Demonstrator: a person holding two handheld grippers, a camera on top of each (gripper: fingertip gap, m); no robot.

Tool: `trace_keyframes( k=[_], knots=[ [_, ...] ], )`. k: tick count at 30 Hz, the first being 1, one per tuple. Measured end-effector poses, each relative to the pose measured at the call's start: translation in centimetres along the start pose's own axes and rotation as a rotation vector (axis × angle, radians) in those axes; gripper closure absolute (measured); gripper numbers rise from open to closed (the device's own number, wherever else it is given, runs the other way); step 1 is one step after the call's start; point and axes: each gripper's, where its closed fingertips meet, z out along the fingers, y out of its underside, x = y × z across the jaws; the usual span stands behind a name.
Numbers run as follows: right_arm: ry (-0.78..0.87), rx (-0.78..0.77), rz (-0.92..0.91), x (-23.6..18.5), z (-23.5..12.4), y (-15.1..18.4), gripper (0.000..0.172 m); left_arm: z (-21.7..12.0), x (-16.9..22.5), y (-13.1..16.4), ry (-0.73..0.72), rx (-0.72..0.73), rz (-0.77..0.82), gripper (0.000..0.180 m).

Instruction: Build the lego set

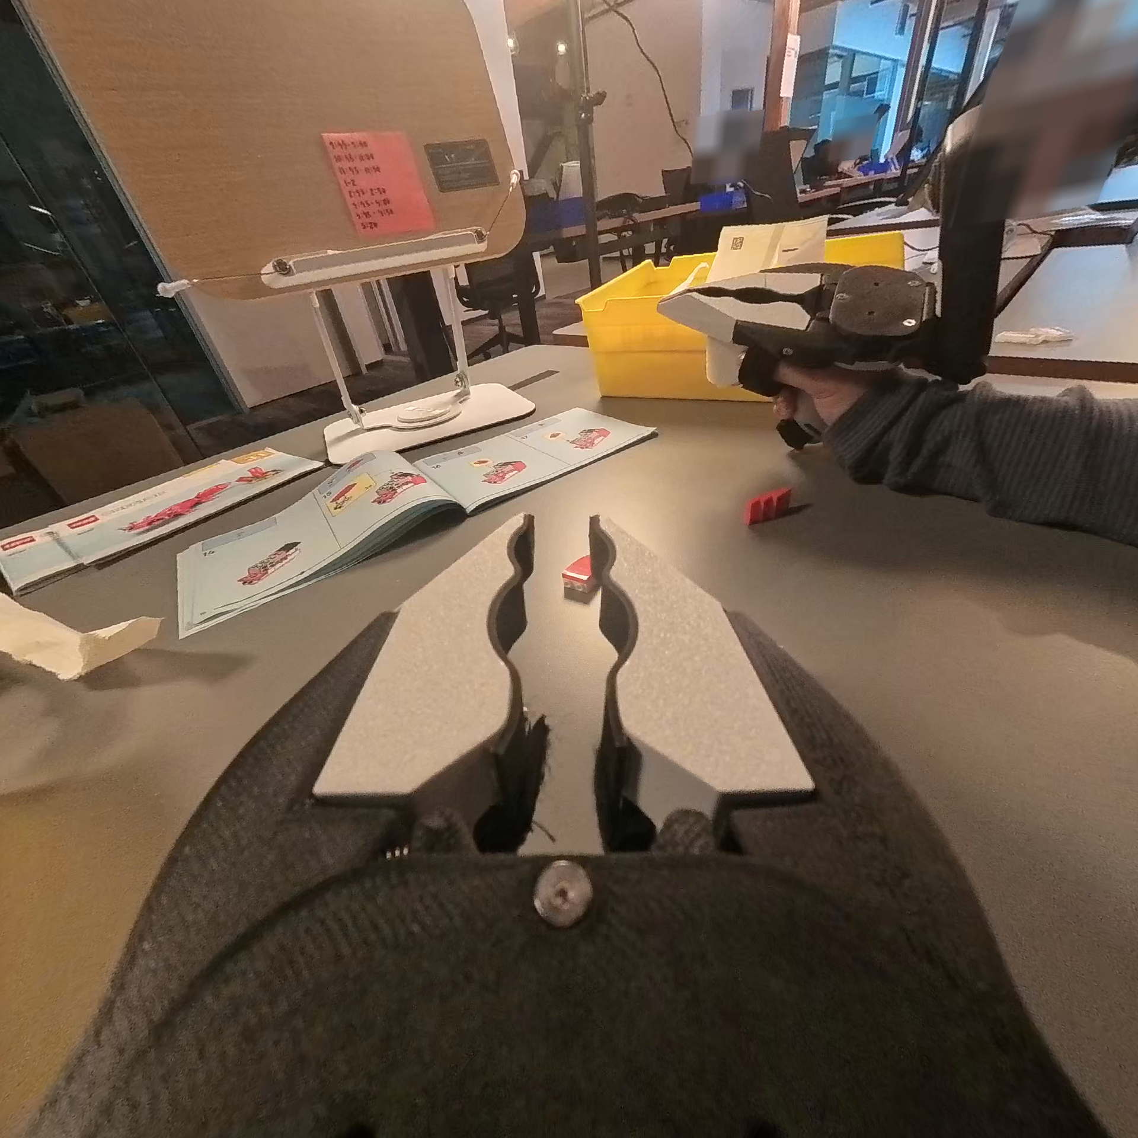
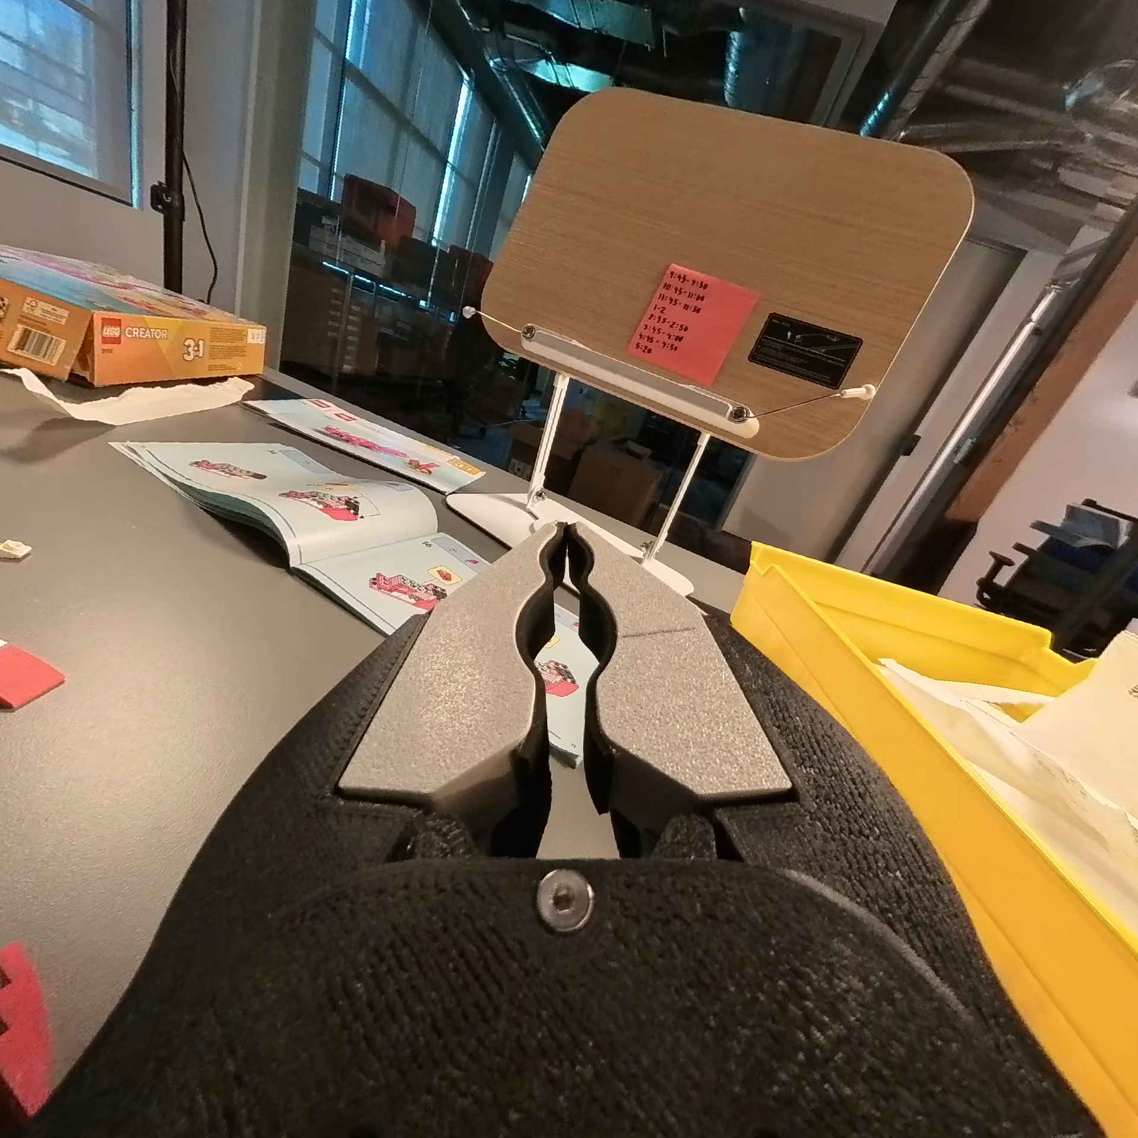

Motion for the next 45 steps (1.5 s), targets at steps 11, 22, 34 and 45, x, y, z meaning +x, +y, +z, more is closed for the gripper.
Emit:
trace_keyframes(
  k=[11, 22, 34, 45],
  knots=[
    [-0.005, -0.003, -0.004, -0.1, 0.0, 0.0, 0.172, 0.0, 0.0, 0.0, -0.006, 0.001, 0.003, 0.164],
    [0.004, -0.002, 0.007, 0.1, 0.0, 0.1, 0.172, -1.4, 1.3, -2.2, 0.027, 0.059, -0.013, 0.156],
    [0.014, -0.007, 0.015, 0.4, 0.1, 0.3, 0.172, -18.3, -7.1, -0.9, -0.587, -0.173, 0.205, 0.14],
    [0.039, -0.02, 0.0, 0.7, 0.1, 0.5, 0.172, -18.0, -8.5, 3.3, -0.588, -0.34, 0.042, 0.175]
  ],
)
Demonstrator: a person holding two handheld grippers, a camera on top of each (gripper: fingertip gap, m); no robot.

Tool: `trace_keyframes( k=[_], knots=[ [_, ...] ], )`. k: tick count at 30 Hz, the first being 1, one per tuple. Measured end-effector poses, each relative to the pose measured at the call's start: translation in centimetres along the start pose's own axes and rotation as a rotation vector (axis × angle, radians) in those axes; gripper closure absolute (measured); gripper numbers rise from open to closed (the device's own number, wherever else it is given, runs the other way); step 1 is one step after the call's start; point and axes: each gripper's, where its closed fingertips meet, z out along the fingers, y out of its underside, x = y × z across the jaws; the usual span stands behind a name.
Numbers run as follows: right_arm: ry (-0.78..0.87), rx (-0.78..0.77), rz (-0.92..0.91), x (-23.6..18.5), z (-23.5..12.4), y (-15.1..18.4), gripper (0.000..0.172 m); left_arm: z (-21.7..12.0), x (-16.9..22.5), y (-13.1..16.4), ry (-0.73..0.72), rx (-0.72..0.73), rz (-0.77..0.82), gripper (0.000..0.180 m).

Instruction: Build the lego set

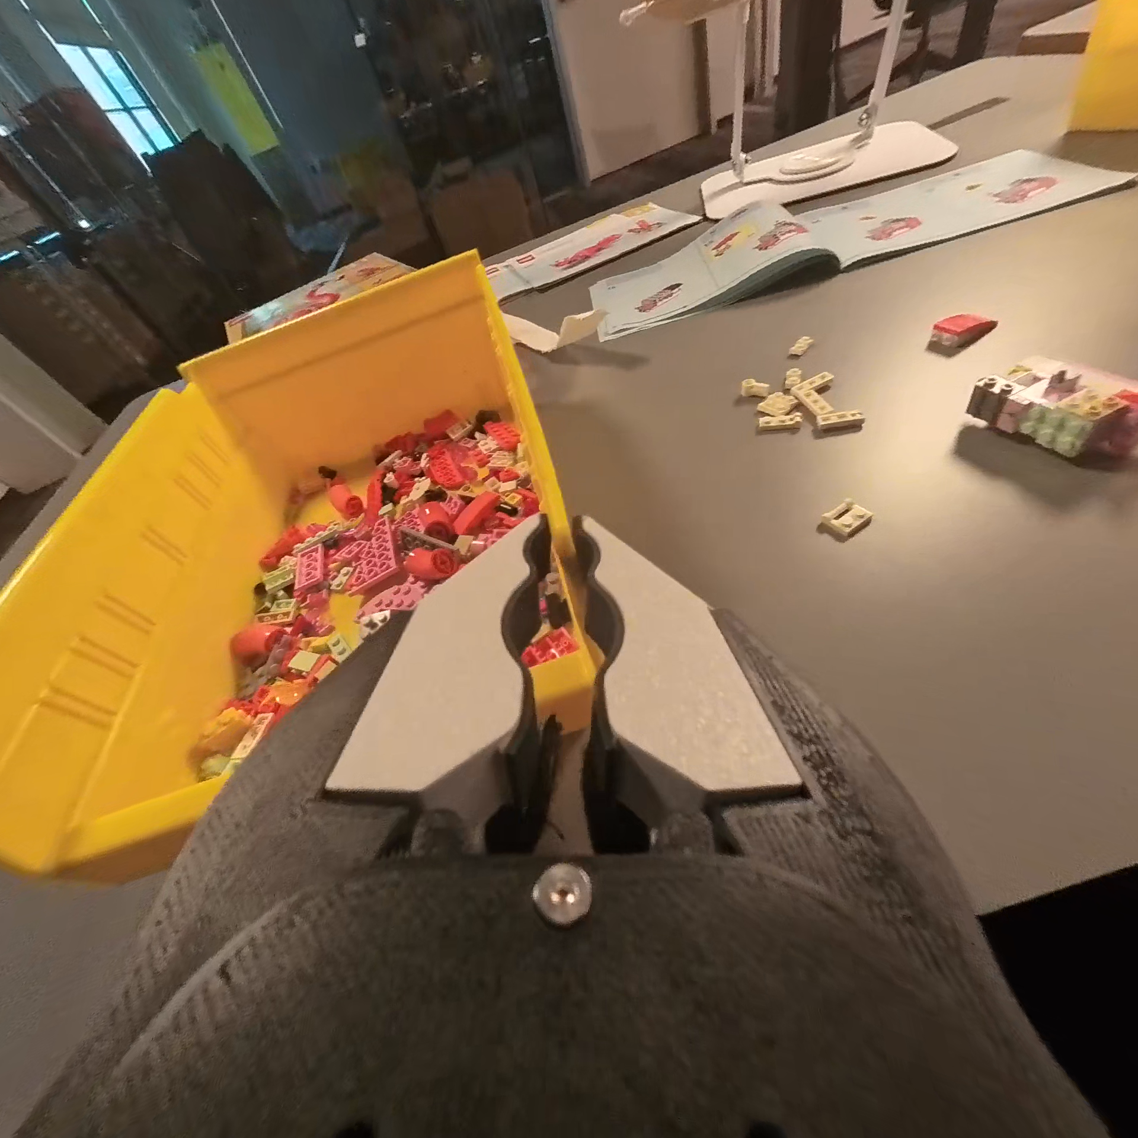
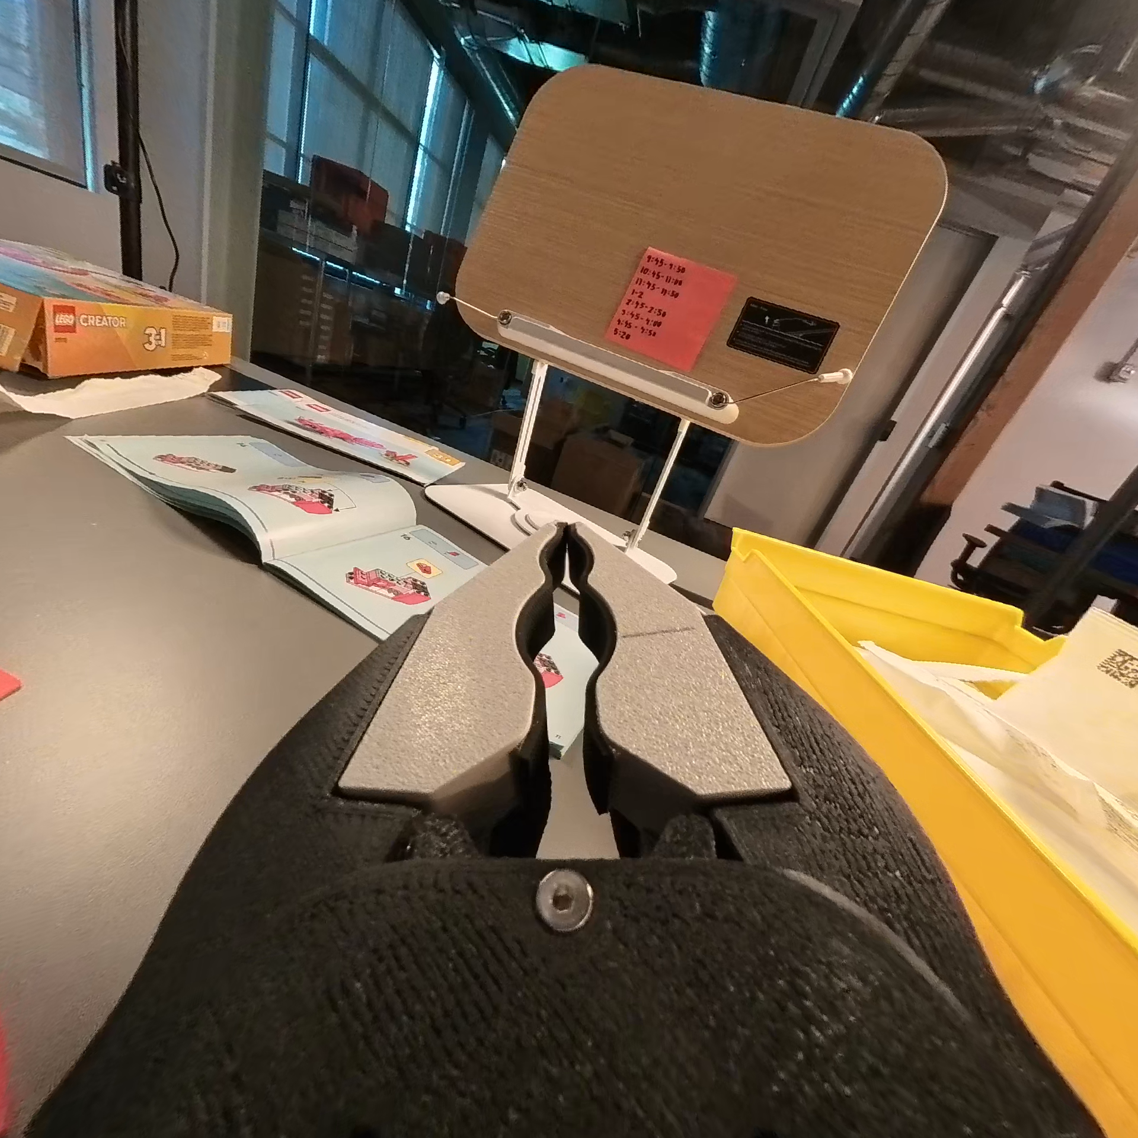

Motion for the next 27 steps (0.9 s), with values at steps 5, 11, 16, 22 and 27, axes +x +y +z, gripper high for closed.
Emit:
trace_keyframes(
  k=[5, 11, 16, 22, 27],
  knots=[
    [0.009, -0.002, 0.0, 0.2, 0.0, 0.1, 0.172, -0.6, 0.8, 0.0, -0.021, -0.033, 0.028, 0.177],
    [0.017, -0.009, -0.02, 0.2, 0.2, 0.2, 0.172, -1.3, 5.6, -1.1, 0.037, -0.043, 0.038, 0.174],
    [0.016, -0.01, -0.031, 0.1, 0.2, 0.2, 0.172, -0.7, 9.9, -2.8, 0.202, -0.006, 0.003, 0.162],
    [0.027, -0.004, -0.011, 0.4, 0.1, 0.1, 0.172, -2.2, 5.2, -8.6, 0.229, 0.212, -0.109, 0.143],
    [0.026, -0.002, -0.005, 0.4, 0.1, 0.1, 0.172, 2.3, -1.9, -10.0, 0.203, -0.002, -0.101, 0.144]
  ],
)
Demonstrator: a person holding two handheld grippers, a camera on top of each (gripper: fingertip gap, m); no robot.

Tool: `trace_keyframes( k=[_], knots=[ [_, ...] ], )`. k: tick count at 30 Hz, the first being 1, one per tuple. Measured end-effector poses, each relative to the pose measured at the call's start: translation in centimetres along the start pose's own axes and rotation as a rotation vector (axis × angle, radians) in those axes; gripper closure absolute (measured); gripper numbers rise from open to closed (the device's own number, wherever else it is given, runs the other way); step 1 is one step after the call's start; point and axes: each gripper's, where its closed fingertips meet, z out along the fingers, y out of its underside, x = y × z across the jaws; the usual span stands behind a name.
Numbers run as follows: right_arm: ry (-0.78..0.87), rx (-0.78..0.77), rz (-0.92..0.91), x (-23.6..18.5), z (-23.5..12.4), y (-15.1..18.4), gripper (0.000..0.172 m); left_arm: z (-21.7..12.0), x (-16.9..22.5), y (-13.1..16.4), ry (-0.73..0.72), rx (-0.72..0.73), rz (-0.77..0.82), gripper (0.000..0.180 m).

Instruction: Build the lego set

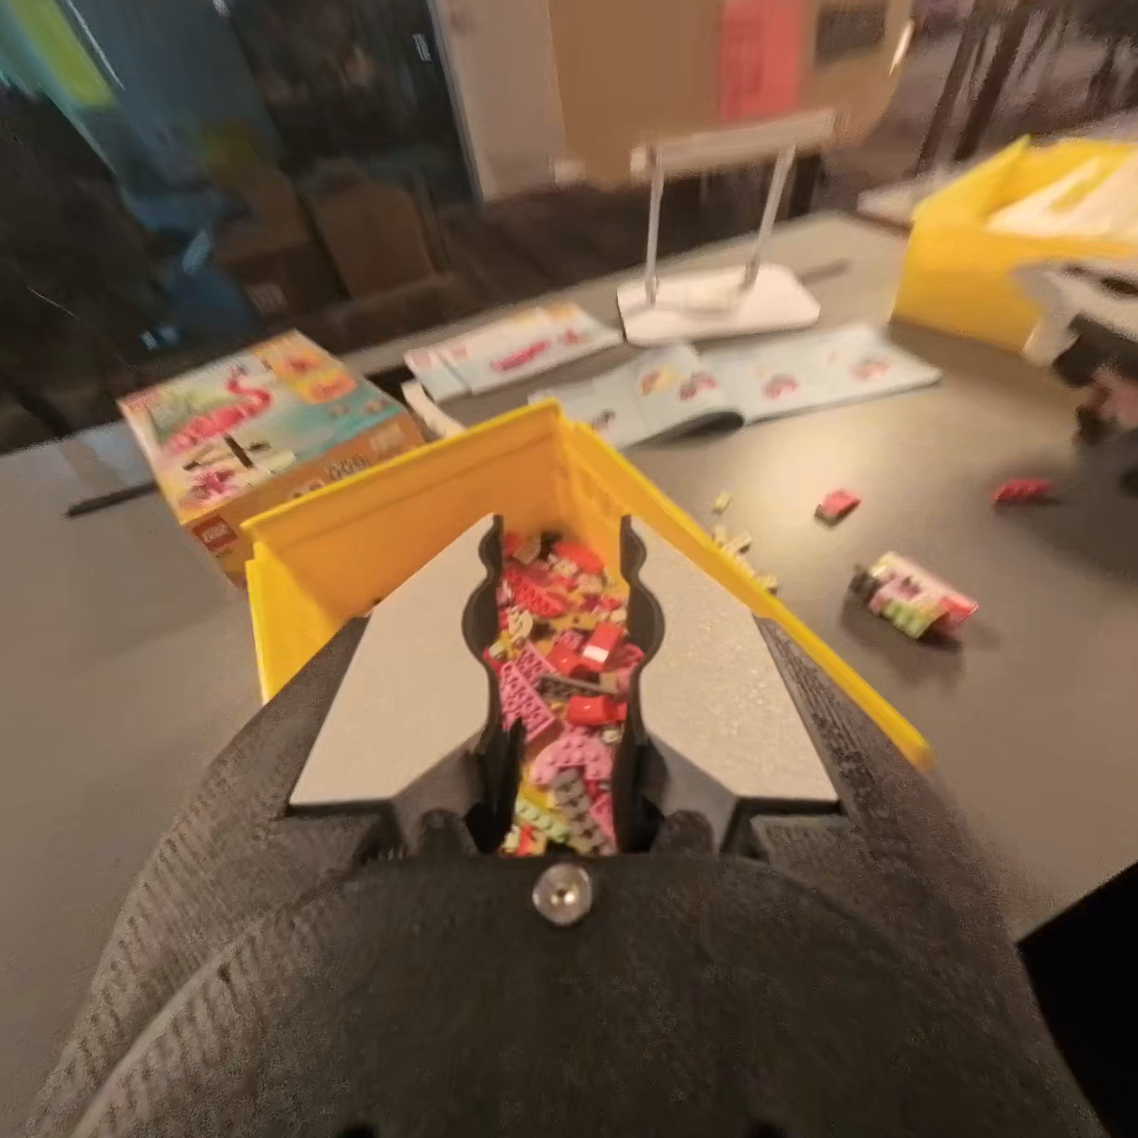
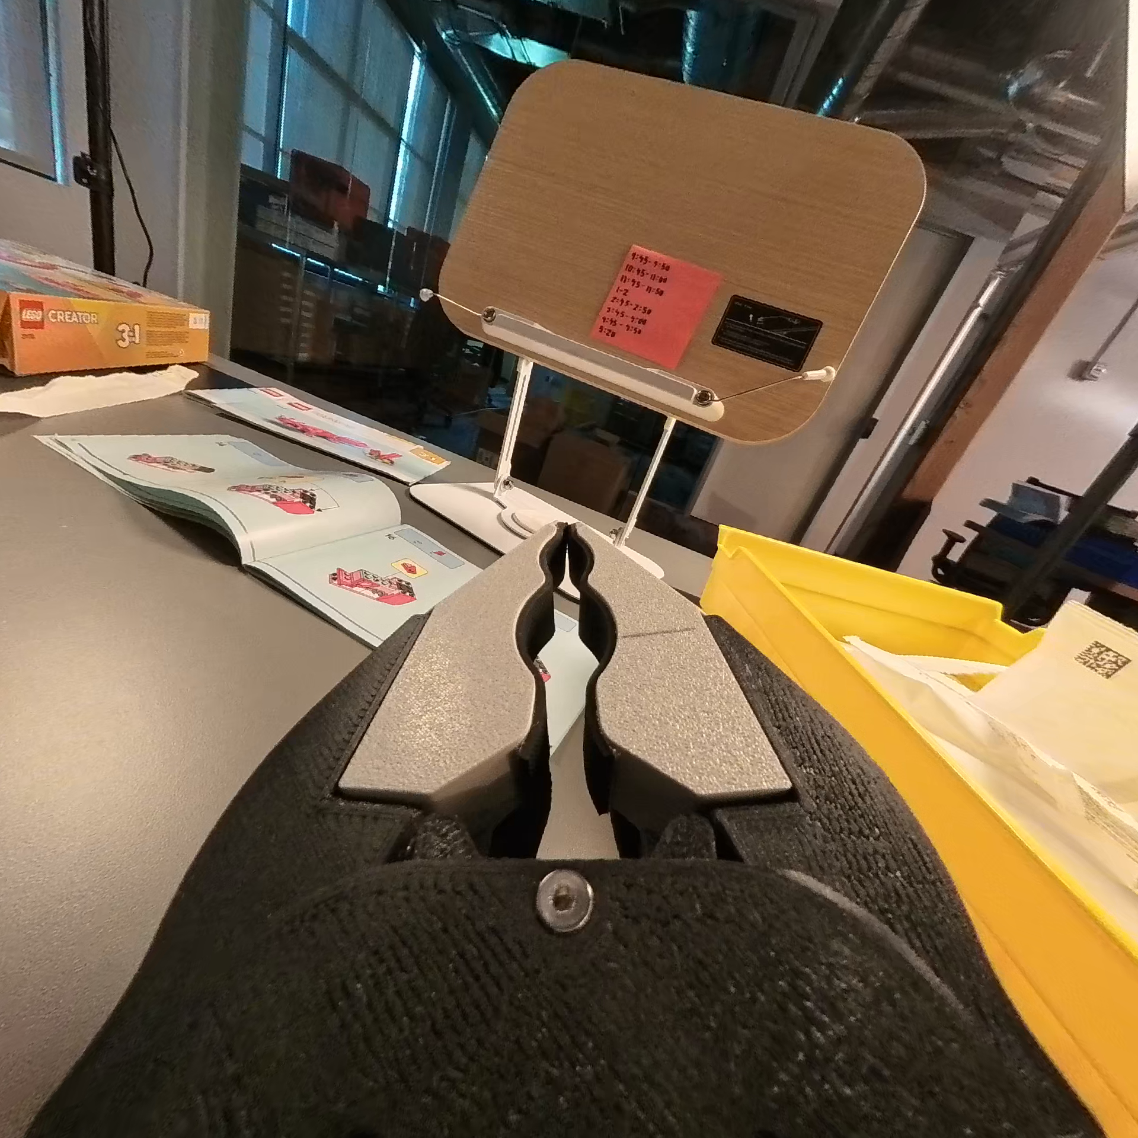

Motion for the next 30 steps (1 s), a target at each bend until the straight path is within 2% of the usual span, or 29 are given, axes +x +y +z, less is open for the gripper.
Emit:
trace_keyframes(
  k=[3, 6, 8, 10, 12, 14, 18, 21, 26, 30],
  knots=[
    [0.001, 0.003, 0.003, 0.0, 0.0, 0.0, 0.172, 4.8, -1.0, 1.9, 0.157, -0.279, 0.041, 0.147],
    [0.001, 0.004, 0.007, 0.1, 0.0, 0.0, 0.172, 8.8, -1.3, 5.2, 0.29, -0.554, 0.061, 0.146],
    [-0.001, 0.003, 0.002, 0.0, 0.0, 0.0, 0.172, 11.1, -2.3, 7.4, 0.289, -0.691, 0.134, 0.144],
    [-0.003, 0.002, -0.002, 0.0, 0.0, 0.0, 0.172, 13.1, -4.0, 9.3, 0.222, -0.787, 0.299, 0.137],
    [0.0, 0.0, -0.004, 0.0, 0.0, 0.0, 0.172, 14.3, -4.6, 10.7, 0.212, -0.859, 0.442, 0.131],
    [0.003, 0.0, -0.003, 0.1, 0.0, 0.0, 0.172, 15.1, -3.7, 11.6, 0.269, -0.891, 0.473, 0.13],
    [0.003, -0.003, -0.003, 0.1, 0.0, 0.1, 0.172, 16.3, -1.3, 11.7, 0.398, -0.862, 0.388, 0.133],
    [0.001, -0.005, -0.006, 0.0, 0.0, 0.1, 0.172, 17.1, -2.1, 11.7, 0.319, -0.859, 0.403, 0.132],
    [-0.004, -0.006, -0.012, -0.1, 0.1, 0.1, 0.172, 16.8, -0.9, 11.4, 0.349, -0.854, 0.3, 0.128],
    [-0.005, -0.01, -0.018, -0.1, 0.1, 0.2, 0.172, 15.5, -0.2, 11.7, 0.385, -0.885, 0.255, 0.138]
  ],
)
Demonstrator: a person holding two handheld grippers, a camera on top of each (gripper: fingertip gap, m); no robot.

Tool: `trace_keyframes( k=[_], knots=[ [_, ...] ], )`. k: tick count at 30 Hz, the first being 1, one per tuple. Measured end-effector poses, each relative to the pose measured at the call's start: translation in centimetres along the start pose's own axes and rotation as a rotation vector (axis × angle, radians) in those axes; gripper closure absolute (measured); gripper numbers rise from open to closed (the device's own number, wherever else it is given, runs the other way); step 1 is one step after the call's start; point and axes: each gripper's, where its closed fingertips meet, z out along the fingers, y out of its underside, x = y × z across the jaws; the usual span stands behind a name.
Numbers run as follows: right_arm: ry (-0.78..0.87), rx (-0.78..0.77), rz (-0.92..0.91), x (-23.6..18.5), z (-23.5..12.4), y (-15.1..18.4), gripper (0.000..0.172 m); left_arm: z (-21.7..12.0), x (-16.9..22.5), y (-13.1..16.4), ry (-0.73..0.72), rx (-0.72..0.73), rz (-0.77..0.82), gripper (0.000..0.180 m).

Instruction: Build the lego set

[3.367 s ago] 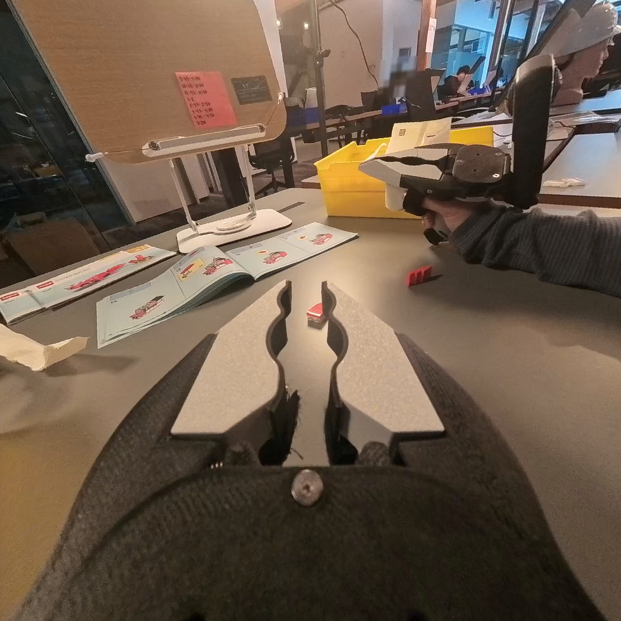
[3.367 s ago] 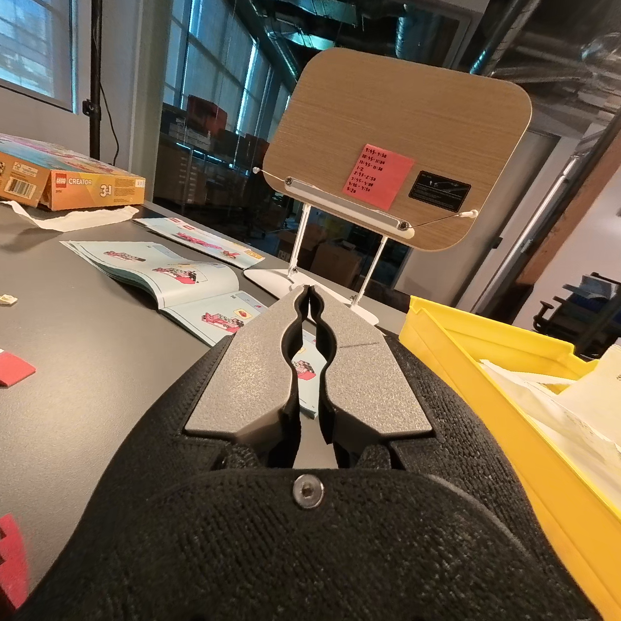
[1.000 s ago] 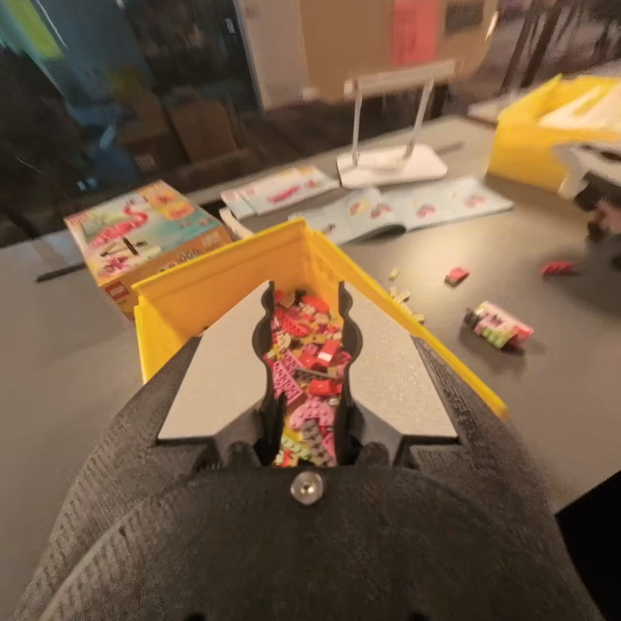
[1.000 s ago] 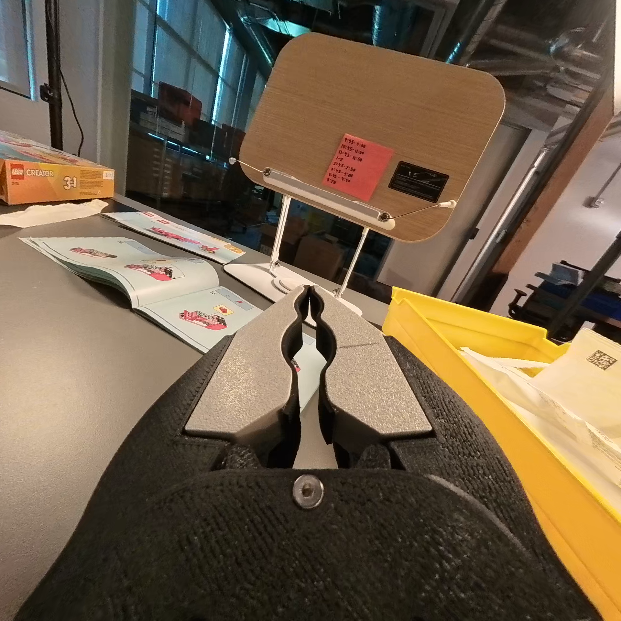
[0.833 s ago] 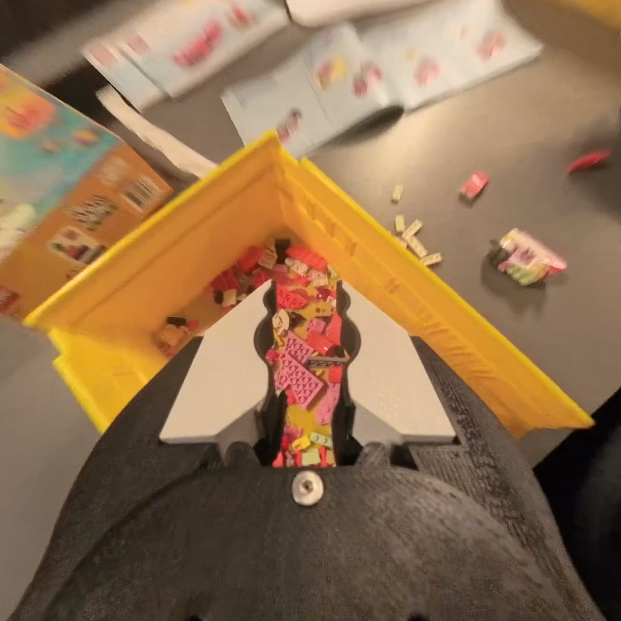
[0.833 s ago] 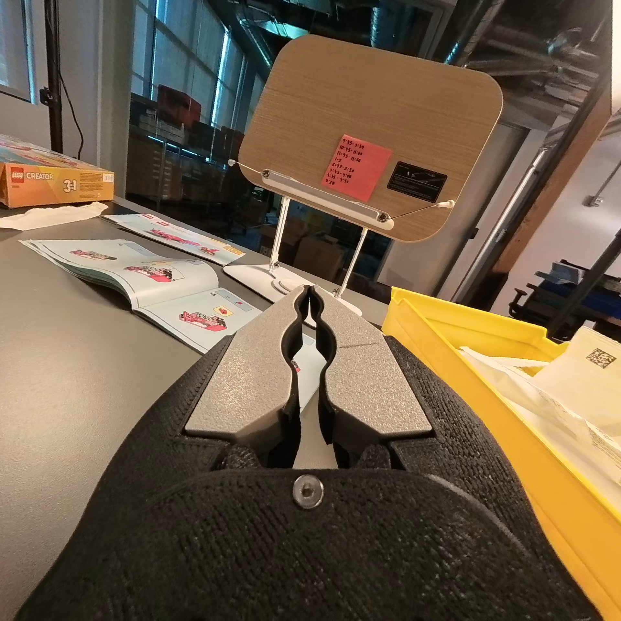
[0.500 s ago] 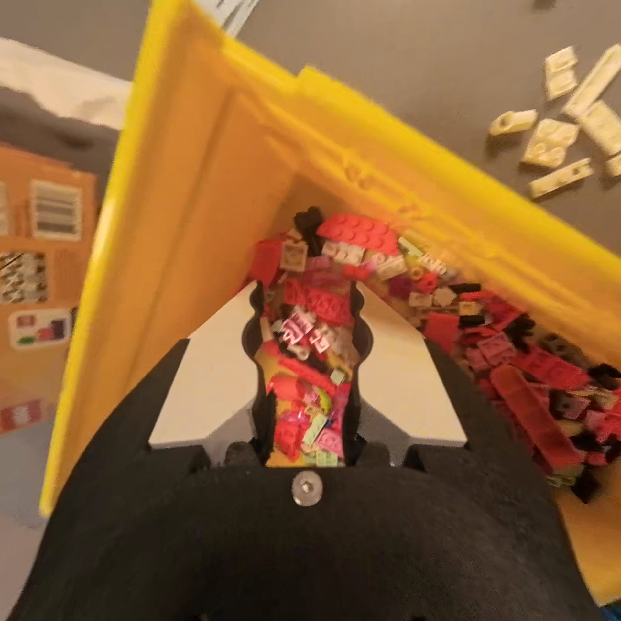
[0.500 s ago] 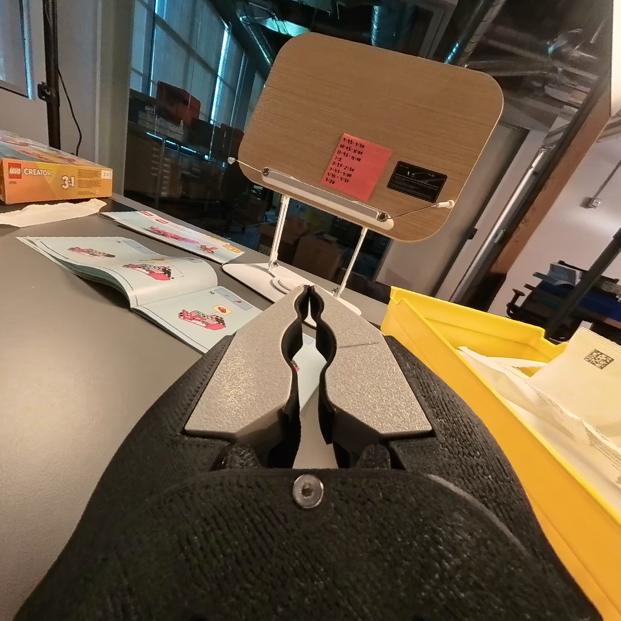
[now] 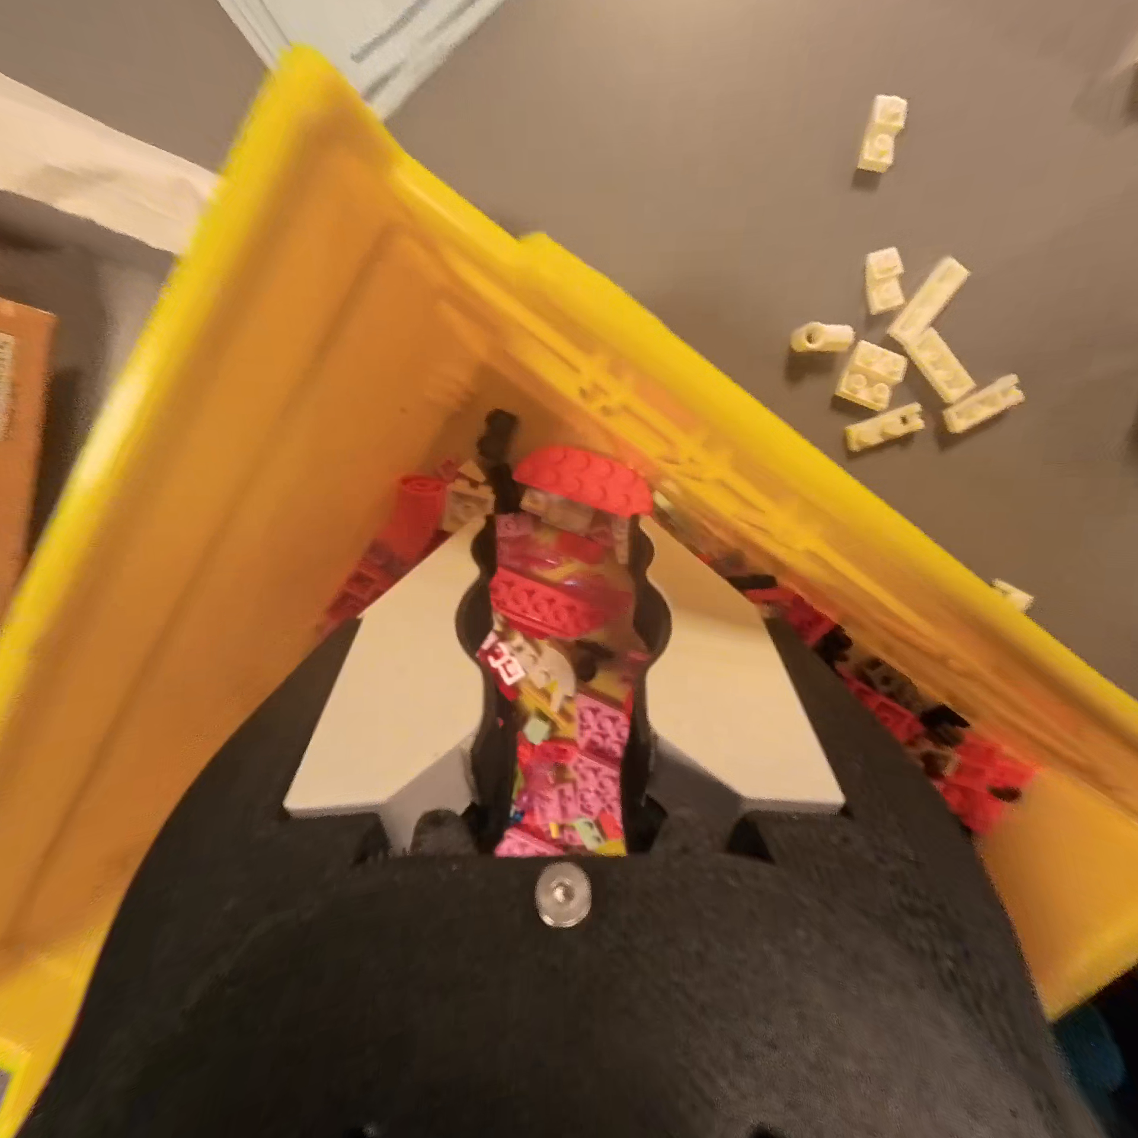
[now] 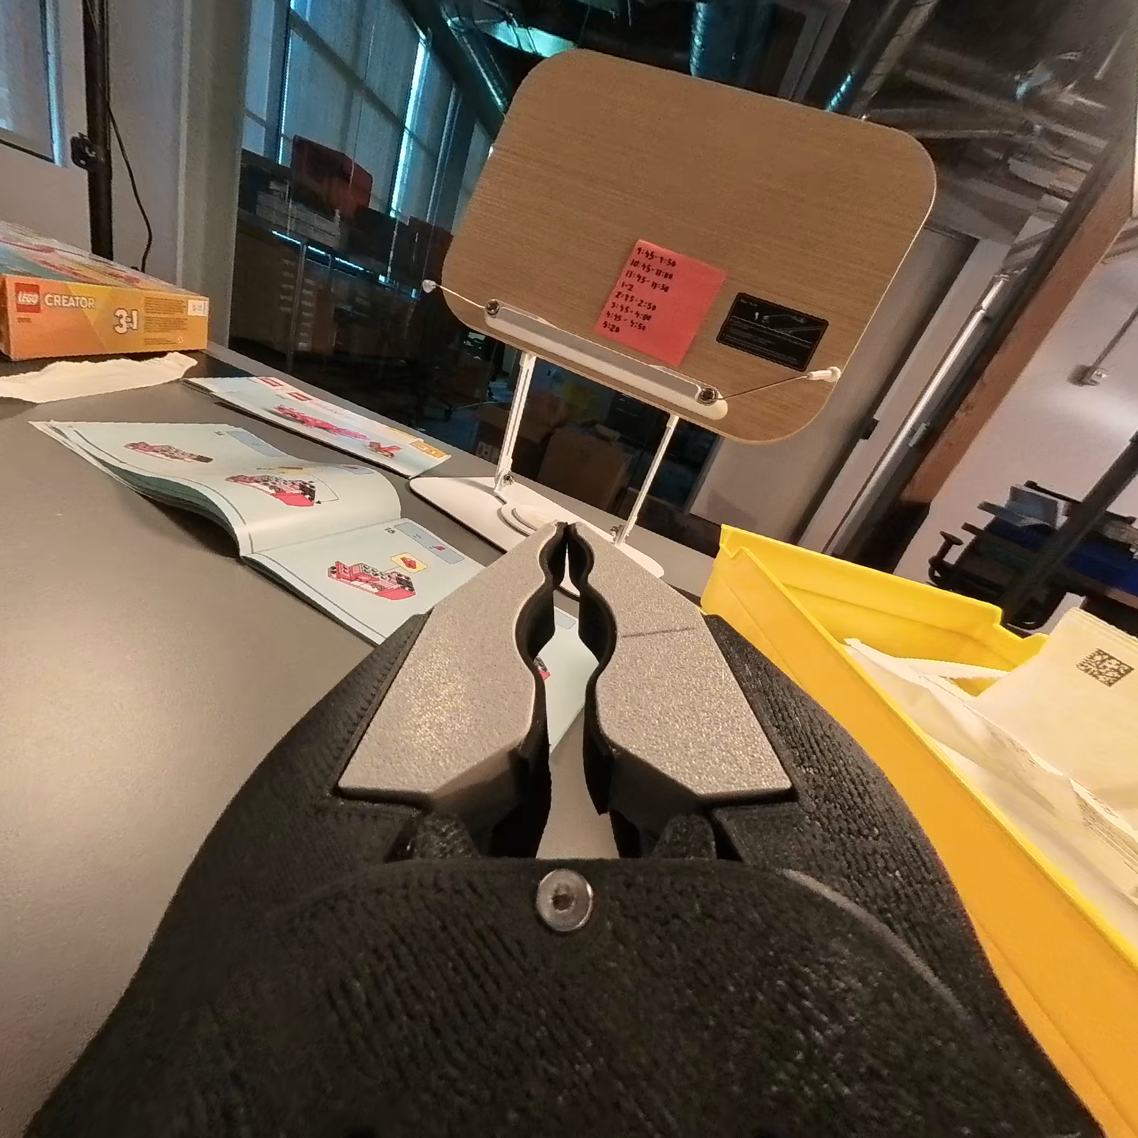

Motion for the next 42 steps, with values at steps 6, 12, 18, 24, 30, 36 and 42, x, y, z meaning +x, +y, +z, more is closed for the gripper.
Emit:
trace_keyframes(
  k=[6, 12, 18, 24, 30, 36, 42],
  knots=[
    [0.001, -0.003, -0.007, -0.1, 0.0, 0.0, 0.172, 0.3, 2.0, 1.2, 0.112, -0.043, -0.004, 0.152],
    [0.007, -0.004, -0.009, 0.0, 0.0, 0.0, 0.172, 0.3, 2.3, 1.1, 0.123, -0.043, -0.02, 0.152],
    [0.008, -0.004, -0.006, 0.1, 0.0, 0.1, 0.172, 0.3, 2.3, 1.4, 0.059, -0.061, -0.002, 0.156],
    [0.005, -0.001, -0.003, 0.1, 0.0, 0.0, 0.172, 0.6, 1.8, 1.3, 0.038, -0.063, -0.019, 0.147],
    [0.001, 0.0, 0.0, 0.0, 0.0, 0.0, 0.172, 0.6, 0.5, 2.4, -0.026, -0.083, 0.048, 0.18],
    [0.0, 0.001, 0.001, 0.0, 0.0, 0.0, 0.172, -0.3, -1.3, 3.7, 0.027, -0.042, -0.057, 0.18],
    [0.0, -0.001, -0.003, 0.0, 0.0, 0.0, 0.172, -1.2, -1.1, 2.8, 0.105, 0.055, -0.105, 0.166]
  ],
)
